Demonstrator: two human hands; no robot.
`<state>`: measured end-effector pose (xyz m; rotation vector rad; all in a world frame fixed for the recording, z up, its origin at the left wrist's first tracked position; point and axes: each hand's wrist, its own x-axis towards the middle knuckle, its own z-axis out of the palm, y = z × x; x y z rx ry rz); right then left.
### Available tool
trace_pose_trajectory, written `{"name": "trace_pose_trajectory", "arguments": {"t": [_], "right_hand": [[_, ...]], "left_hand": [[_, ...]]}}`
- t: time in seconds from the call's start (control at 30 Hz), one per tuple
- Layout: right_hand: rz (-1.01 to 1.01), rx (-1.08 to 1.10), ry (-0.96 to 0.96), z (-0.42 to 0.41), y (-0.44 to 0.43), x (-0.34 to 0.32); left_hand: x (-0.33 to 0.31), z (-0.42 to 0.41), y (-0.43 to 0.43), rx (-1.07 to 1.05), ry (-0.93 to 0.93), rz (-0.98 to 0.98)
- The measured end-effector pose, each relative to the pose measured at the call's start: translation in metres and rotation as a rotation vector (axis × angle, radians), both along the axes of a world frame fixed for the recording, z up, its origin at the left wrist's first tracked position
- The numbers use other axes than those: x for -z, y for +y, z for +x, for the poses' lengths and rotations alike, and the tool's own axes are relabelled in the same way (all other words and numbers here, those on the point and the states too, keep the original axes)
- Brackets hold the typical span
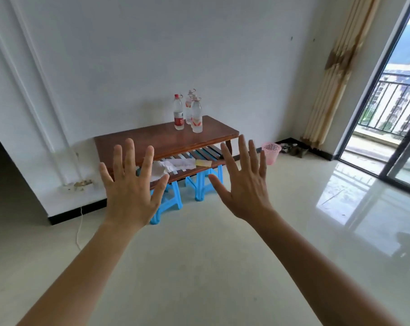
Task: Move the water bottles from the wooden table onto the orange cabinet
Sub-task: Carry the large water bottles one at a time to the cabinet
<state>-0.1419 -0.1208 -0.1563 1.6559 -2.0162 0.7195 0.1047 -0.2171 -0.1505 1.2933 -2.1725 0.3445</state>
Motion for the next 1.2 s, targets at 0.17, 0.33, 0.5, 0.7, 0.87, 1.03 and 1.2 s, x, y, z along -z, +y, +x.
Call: {"name": "trace_pose_trajectory", "arguments": {"t": [0.17, 0.33, 0.5, 0.7, 0.87, 1.03, 1.2], "right_hand": [[0.012, 0.065, -0.046, -0.038, -0.089, -0.001], [0.026, 0.071, -0.08, -0.082, -0.172, 0.031], [0.016, 0.077, -0.108, -0.149, -0.278, 0.053], [-0.035, 0.054, -0.156, -0.24, -0.43, 0.04], [-0.018, -0.017, -0.14, -0.295, -0.538, 0.017], [0.046, -0.071, -0.179, -0.326, -0.625, 0.029], [0.096, -0.036, -0.164, -0.356, -0.714, 0.045]], "left_hand": [[-0.007, -0.049, -0.111, 0.055, -0.025, 0.022], [0.021, -0.103, -0.199, 0.105, -0.06, 0.082], [0.039, -0.167, -0.3, 0.116, -0.086, 0.11], [0.016, -0.253, -0.439, 0.089, -0.093, 0.107], [0.004, -0.298, -0.533, 0.063, -0.029, 0.102], [0.031, -0.323, -0.614, 0.029, -0.045, 0.173], [0.059, -0.355, -0.706, 0.037, -0.095, 0.221]]}}
